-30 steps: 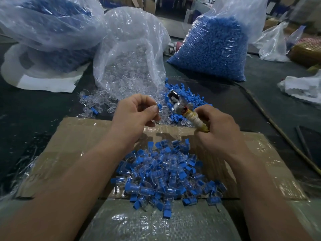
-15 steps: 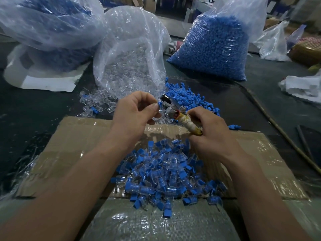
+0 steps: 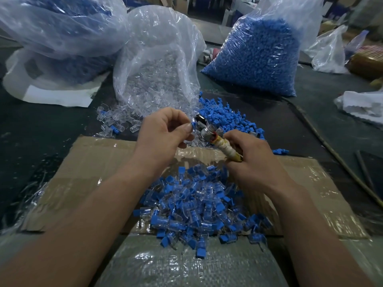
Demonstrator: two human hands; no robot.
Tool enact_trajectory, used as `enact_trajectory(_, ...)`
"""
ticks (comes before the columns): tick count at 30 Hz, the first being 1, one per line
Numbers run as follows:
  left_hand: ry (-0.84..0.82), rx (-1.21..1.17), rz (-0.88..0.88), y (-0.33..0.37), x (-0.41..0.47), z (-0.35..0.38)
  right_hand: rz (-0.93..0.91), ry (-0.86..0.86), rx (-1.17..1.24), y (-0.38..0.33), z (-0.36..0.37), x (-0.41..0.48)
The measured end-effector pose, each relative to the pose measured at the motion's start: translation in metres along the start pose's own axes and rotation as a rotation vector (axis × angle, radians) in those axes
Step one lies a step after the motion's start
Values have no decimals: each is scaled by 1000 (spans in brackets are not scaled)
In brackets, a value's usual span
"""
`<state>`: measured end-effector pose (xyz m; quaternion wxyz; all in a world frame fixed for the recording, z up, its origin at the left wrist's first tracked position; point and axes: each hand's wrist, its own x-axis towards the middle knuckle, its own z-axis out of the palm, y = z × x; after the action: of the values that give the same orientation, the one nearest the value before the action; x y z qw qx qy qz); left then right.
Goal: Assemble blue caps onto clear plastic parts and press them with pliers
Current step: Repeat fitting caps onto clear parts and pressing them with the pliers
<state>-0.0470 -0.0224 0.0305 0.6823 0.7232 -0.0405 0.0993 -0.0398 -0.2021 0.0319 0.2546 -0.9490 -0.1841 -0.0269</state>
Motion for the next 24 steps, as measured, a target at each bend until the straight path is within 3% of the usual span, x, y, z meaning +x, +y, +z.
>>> enact_trajectory(12, 43, 76, 93, -6, -1, 3, 21, 36, -6, -5, 0, -1)
enact_trajectory(24, 90, 22, 31, -1, 0, -3, 26, 37, -73, 5, -4, 1)
